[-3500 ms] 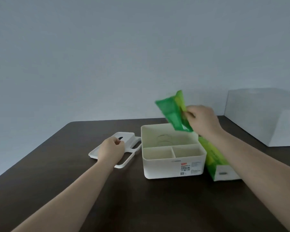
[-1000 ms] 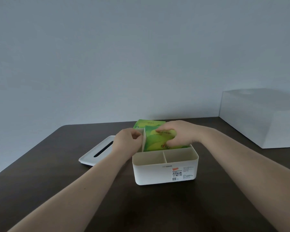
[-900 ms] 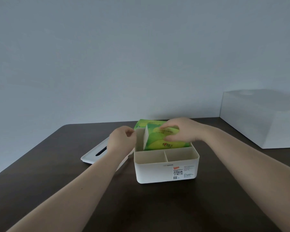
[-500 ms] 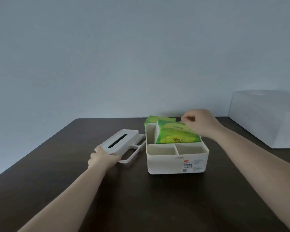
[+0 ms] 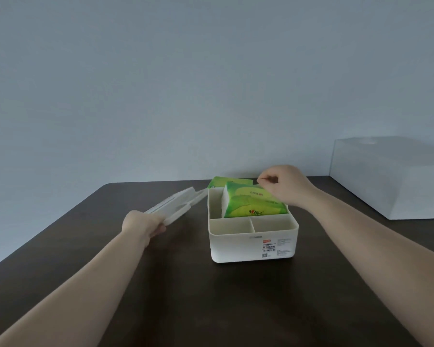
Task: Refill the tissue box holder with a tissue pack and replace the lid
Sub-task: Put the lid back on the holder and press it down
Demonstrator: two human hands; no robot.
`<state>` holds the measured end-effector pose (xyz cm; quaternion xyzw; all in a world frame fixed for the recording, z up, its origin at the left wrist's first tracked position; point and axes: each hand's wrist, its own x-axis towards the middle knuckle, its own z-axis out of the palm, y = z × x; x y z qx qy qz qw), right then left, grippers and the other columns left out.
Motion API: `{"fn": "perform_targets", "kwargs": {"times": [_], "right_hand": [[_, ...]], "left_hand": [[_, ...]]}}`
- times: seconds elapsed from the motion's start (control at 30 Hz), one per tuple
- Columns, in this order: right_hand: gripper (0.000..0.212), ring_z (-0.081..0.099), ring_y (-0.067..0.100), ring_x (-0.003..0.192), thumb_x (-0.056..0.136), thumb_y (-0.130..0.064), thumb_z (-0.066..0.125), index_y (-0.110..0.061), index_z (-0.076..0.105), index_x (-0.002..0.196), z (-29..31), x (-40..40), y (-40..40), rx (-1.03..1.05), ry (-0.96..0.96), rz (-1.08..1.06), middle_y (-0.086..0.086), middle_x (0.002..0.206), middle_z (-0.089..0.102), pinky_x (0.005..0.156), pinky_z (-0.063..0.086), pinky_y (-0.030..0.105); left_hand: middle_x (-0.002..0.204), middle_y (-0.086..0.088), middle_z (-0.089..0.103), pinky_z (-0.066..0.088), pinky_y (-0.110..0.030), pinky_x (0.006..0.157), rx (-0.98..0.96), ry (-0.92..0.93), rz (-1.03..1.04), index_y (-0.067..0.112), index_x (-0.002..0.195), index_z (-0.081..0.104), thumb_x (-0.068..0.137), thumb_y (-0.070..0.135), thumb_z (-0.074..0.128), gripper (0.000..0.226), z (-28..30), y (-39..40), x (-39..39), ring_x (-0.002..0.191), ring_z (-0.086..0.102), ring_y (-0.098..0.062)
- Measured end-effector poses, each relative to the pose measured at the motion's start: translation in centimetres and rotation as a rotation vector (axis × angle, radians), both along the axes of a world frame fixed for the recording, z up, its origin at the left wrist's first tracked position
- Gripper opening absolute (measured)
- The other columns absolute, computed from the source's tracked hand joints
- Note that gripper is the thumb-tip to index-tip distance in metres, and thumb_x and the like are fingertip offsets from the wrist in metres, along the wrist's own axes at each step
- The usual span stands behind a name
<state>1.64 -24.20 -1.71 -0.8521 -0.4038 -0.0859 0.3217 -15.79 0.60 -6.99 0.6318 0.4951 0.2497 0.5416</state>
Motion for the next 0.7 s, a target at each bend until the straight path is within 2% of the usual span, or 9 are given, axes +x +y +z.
{"fn": "perform_targets", "kwargs": {"times": [0.03, 0.07, 0.17, 0.27, 0.4, 0.47, 0.6, 0.67, 0.7], "right_hand": [[0.023, 0.066, 0.031, 0.093, 0.091, -0.018, 0.055, -0.003, 0.072, 0.092, 0.1, -0.2, 0.0, 0.009, 0.016, 0.007, 0.013, 0.096, 0.074, 0.087, 0.052, 0.041], [0.023, 0.066, 0.031, 0.094, 0.091, -0.018, 0.054, -0.003, 0.072, 0.093, 0.1, -0.5, -0.1, 0.010, 0.033, 0.014, 0.014, 0.097, 0.074, 0.087, 0.051, 0.040], [0.029, 0.065, 0.029, 0.103, 0.095, -0.024, 0.052, -0.006, 0.071, 0.107, 0.6, -1.4, -0.2, 0.029, 0.115, 0.031, 0.011, 0.110, 0.072, 0.092, 0.050, 0.039], [0.037, 0.065, 0.030, 0.106, 0.096, -0.034, 0.049, -0.010, 0.062, 0.121, 1.2, -2.4, -0.4, 0.178, 0.316, 0.033, 0.012, 0.119, 0.066, 0.096, 0.051, 0.048], [0.041, 0.064, 0.029, 0.102, 0.094, -0.043, 0.048, -0.005, 0.061, 0.105, 1.9, -2.8, -0.8, 0.333, 0.494, -0.002, 0.016, 0.110, 0.065, 0.093, 0.055, 0.049], [0.045, 0.064, 0.028, 0.097, 0.091, -0.042, 0.053, 0.002, 0.061, 0.101, 2.1, -2.7, -0.9, 0.386, 0.531, -0.036, 0.015, 0.102, 0.063, 0.092, 0.056, 0.048], [0.023, 0.068, 0.031, 0.096, 0.089, -0.028, 0.062, -0.005, 0.066, 0.092, 1.8, -2.3, -1.5, 0.431, 0.532, -0.095, 0.019, 0.106, 0.069, 0.082, 0.057, 0.041], [0.029, 0.065, 0.027, 0.081, 0.086, -0.024, 0.062, 0.004, 0.069, 0.088, 1.3, -1.8, -2.1, 0.397, 0.473, -0.161, 0.028, 0.102, 0.070, 0.073, 0.056, 0.043], [0.032, 0.061, 0.027, 0.076, 0.085, -0.023, 0.061, 0.007, 0.070, 0.089, 1.0, -1.5, -2.4, 0.366, 0.441, -0.200, 0.030, 0.099, 0.070, 0.076, 0.057, 0.049]], "left_hand": [[0.057, -0.010, 0.061, 0.056, -0.023, 0.047, 0.025, -0.017, -0.006, -0.010, 0.098, 0.060, 0.081, 0.004, 0.068, 0.023, 0.4, 0.0, -0.1, 0.023, 0.054, -0.009], [0.055, -0.009, 0.060, 0.049, -0.020, 0.041, 0.060, -0.031, -0.016, -0.011, 0.099, 0.061, 0.080, 0.006, 0.068, 0.027, 0.8, -0.3, -0.3, 0.024, 0.053, -0.010], [0.060, -0.008, 0.061, 0.055, -0.030, 0.063, 0.154, -0.098, -0.095, -0.007, 0.107, 0.061, 0.076, 0.005, 0.067, 0.034, 2.4, -1.4, -0.2, 0.033, 0.055, -0.011], [0.082, -0.006, 0.061, 0.055, -0.024, 0.059, 0.291, -0.115, -0.233, 0.004, 0.104, 0.059, 0.078, 0.006, 0.064, 0.027, 3.9, -3.5, -0.3, 0.046, 0.058, -0.014], [0.085, -0.002, 0.055, 0.049, -0.016, 0.050, 0.462, -0.062, -0.396, 0.013, 0.100, 0.049, 0.082, 0.007, 0.056, 0.020, 5.5, -6.7, -0.4, 0.055, 0.058, -0.016], [0.084, 0.000, 0.058, 0.048, -0.018, 0.053, 0.492, -0.049, -0.449, 0.016, 0.106, 0.051, 0.082, 0.008, 0.054, 0.026, 5.8, -7.7, -0.2, 0.057, 0.061, -0.015], [0.094, -0.005, 0.066, 0.056, -0.023, 0.062, 0.456, -0.092, -0.536, 0.019, 0.114, 0.051, 0.080, 0.007, 0.055, 0.037, 6.3, -8.8, 0.0, 0.068, 0.065, -0.018], [0.095, -0.009, 0.066, 0.058, -0.025, 0.064, 0.443, -0.085, -0.574, 0.014, 0.114, 0.057, 0.080, 0.006, 0.055, 0.035, 6.2, -9.2, 0.5, 0.073, 0.064, -0.020], [0.090, -0.008, 0.065, 0.060, -0.031, 0.071, 0.425, -0.077, -0.585, 0.011, 0.110, 0.061, 0.079, 0.004, 0.054, 0.032, 5.9, -9.2, 0.9, 0.074, 0.064, -0.021]]}}
